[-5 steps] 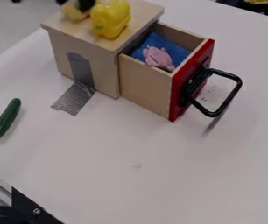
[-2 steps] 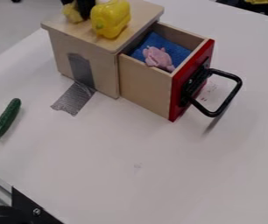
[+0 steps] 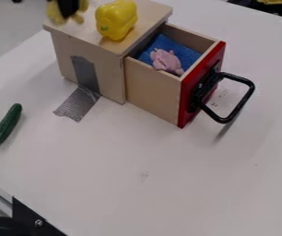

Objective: Put the yellow object on the table

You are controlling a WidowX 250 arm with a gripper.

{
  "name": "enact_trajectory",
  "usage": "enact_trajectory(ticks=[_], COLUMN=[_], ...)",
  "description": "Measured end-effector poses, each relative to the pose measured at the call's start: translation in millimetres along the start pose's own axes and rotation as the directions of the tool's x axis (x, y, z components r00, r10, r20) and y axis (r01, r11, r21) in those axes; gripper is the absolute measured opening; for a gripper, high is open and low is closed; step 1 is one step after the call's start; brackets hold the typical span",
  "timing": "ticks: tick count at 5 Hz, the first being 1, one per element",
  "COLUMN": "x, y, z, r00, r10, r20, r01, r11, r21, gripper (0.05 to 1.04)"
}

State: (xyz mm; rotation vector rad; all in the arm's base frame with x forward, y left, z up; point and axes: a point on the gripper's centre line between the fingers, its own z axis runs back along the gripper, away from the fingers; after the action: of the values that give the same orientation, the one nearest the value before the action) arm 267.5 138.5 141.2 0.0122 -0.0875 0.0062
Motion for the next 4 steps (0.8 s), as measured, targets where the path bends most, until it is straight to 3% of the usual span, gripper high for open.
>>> enact_trajectory(ticks=[1,2,3,4], x=[-36.1,-67.4,-79.6,-75.8], y=[-46.1,-86.6,-133.9,-153.1], z=[-13.5,-38.5,-71.3,-91.2], r00=[0.998,0.996,0.994,0.993], r10=[0.017,0.053,0.053,0.031], r20=[-0.061,-0.076,-0.097,-0.113], r01=[-0.017,-0.055,-0.059,-0.037], r11=[1.000,0.998,0.996,0.998], r21=[0.002,-0.020,-0.064,-0.049], gripper=[0.097,0.097,0.097,0.118])
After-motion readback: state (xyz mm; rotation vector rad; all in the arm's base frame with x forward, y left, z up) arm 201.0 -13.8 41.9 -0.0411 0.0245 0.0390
